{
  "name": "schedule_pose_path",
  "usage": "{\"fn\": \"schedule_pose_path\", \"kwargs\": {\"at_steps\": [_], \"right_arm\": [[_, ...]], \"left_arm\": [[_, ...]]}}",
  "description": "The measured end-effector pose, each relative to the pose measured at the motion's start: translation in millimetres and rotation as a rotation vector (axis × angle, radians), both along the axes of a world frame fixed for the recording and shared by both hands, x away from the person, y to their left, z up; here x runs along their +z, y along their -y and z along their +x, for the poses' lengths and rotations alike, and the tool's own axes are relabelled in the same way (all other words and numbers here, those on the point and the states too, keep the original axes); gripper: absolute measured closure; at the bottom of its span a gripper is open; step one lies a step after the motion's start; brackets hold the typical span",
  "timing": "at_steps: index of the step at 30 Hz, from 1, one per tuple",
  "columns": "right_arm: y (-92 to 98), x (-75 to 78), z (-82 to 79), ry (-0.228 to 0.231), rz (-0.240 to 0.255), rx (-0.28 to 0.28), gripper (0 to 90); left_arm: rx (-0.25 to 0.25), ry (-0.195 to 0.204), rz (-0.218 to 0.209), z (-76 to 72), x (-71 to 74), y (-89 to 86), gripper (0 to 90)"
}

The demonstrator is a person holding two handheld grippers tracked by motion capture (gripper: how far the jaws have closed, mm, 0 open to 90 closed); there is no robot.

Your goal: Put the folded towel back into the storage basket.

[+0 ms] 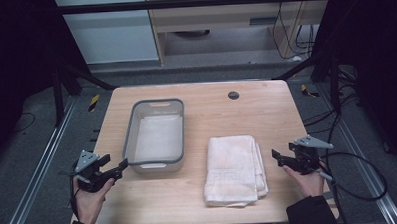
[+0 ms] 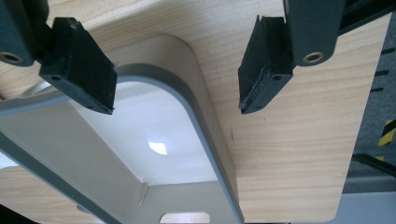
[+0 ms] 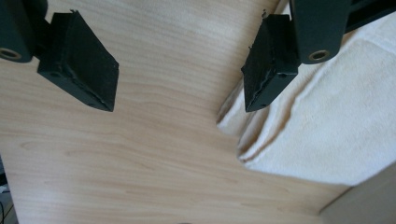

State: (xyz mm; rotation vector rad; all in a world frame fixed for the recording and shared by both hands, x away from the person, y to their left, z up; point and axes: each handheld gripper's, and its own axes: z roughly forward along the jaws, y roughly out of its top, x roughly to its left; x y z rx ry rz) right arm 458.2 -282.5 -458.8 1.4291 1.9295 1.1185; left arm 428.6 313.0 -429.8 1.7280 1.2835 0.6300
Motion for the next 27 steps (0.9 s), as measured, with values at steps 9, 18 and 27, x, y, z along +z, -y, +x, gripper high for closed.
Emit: {"fn": "schedule_pose_path", "kwargs": {"at_steps": [9, 18, 27], "right_arm": [[-6.9, 18.2, 7.2, 0.03, 0.042, 0.01, 27.9], [-16.7, 28.9, 15.3, 0.041, 0.06, 0.033, 28.0], [-22.1, 36.3, 20.6, 0.054, 0.054, 0.056, 28.1]], "left_arm": [[-0.01, 0.015, -0.009, 2.1, 9.7, 6.5, 27.6], [-0.036, 0.025, -0.003, 5.7, 17.1, 20.5, 27.6], [-0.065, 0.048, 0.008, 7.9, 25.1, 38.7, 27.8]]}}
